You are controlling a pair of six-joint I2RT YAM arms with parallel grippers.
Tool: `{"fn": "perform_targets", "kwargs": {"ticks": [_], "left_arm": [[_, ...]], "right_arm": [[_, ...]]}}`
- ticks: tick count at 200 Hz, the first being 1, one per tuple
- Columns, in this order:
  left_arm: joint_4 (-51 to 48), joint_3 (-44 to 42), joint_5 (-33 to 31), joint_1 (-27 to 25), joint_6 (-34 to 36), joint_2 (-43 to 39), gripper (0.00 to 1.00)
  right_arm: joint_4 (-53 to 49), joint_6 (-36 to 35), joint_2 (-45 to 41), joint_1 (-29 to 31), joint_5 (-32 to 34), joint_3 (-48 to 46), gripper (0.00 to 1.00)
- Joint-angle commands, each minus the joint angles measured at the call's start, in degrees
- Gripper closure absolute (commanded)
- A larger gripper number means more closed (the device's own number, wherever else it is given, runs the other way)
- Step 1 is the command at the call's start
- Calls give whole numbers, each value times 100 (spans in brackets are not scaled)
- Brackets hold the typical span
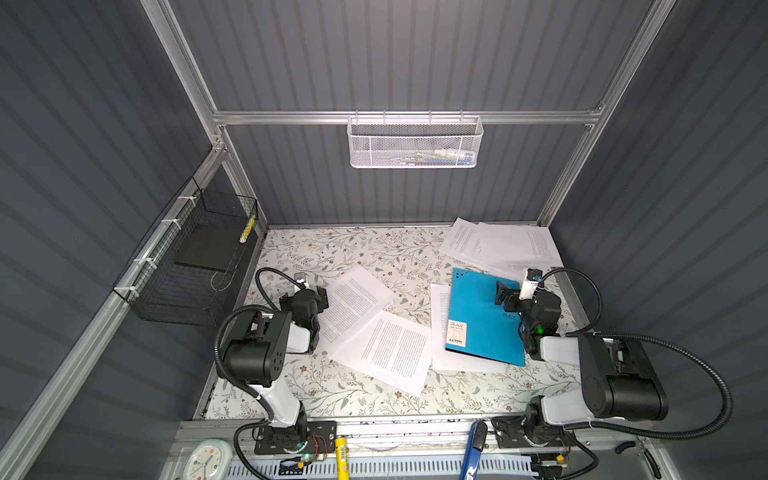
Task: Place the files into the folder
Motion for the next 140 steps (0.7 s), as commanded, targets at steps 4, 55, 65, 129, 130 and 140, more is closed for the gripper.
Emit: {"fn": "perform_targets", "kwargs": {"ticks": [4,55,65,129,130,140], "left_arm": [[19,-23,57,-18,-24,-32,0],[-39,-86,-457,-226,164,-443,0],[-1023,279,-1556,-671,180,-869,0],[-6492,3324,2362,-1092,-2727,-1141,0],[-6512,3334,2423,-1121,-2727,-1123,0],[-6697,3537,2913,-1463,-2627,-901,0]], "right_arm": [[55,68,-7,16,79,19,1],[-1776,154,-1369,313,1109,415,1],[-2230,681,-1793,319,1543,538,1],[-4019,3608,-2776,-451,1365,424,1],[-4019,3608,-2776,-451,1365,424,1],[-4490,3540,-2585,-524,1005,654,1]]}}
